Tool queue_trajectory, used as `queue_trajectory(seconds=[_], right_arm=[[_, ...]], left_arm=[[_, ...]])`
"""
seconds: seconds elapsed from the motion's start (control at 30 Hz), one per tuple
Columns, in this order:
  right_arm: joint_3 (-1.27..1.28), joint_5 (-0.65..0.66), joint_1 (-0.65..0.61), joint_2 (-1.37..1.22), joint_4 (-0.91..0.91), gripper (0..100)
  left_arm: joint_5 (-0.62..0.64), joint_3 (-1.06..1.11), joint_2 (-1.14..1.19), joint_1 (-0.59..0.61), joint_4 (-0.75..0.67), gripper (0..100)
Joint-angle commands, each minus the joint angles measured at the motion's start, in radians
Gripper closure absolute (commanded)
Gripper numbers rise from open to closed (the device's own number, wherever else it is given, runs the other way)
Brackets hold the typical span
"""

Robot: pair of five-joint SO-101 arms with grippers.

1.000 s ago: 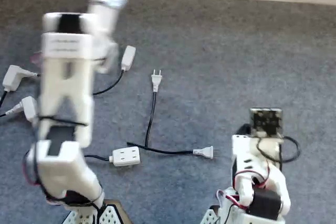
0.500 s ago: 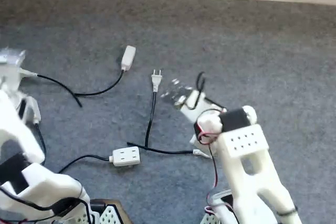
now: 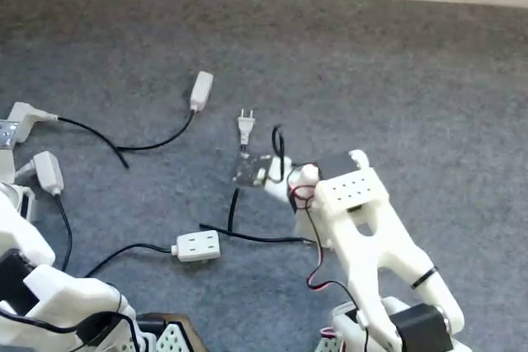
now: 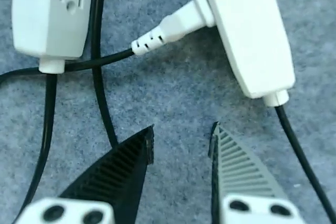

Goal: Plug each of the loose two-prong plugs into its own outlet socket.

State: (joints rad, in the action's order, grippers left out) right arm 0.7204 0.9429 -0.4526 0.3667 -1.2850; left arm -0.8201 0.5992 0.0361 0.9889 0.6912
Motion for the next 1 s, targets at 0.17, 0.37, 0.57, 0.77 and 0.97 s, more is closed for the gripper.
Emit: queue_trajectory(seconds=[0.17,0.37,0.57,0.77,0.97], right_arm=[[0.291,0.086,-0.087,0.133,0.308,88.6],[0.433,0.169,-0.093,0.208,0.372,88.6],[0.469,0.279,-0.074,0.216,0.375,88.6],[0.472,0.353,0.045,0.216,0.470,88.6],[0.473,0.356,0.084,0.217,0.476,88.6]], left_arm=[[-0.008,0.008,-0.031,0.035,-0.021,82],[-0.006,0.008,-0.041,0.079,-0.021,82],[-0.008,0.008,-0.041,0.124,-0.021,82],[-0.023,0.004,-0.041,0.162,-0.021,82],[-0.077,0.007,-0.041,0.165,-0.021,83]])
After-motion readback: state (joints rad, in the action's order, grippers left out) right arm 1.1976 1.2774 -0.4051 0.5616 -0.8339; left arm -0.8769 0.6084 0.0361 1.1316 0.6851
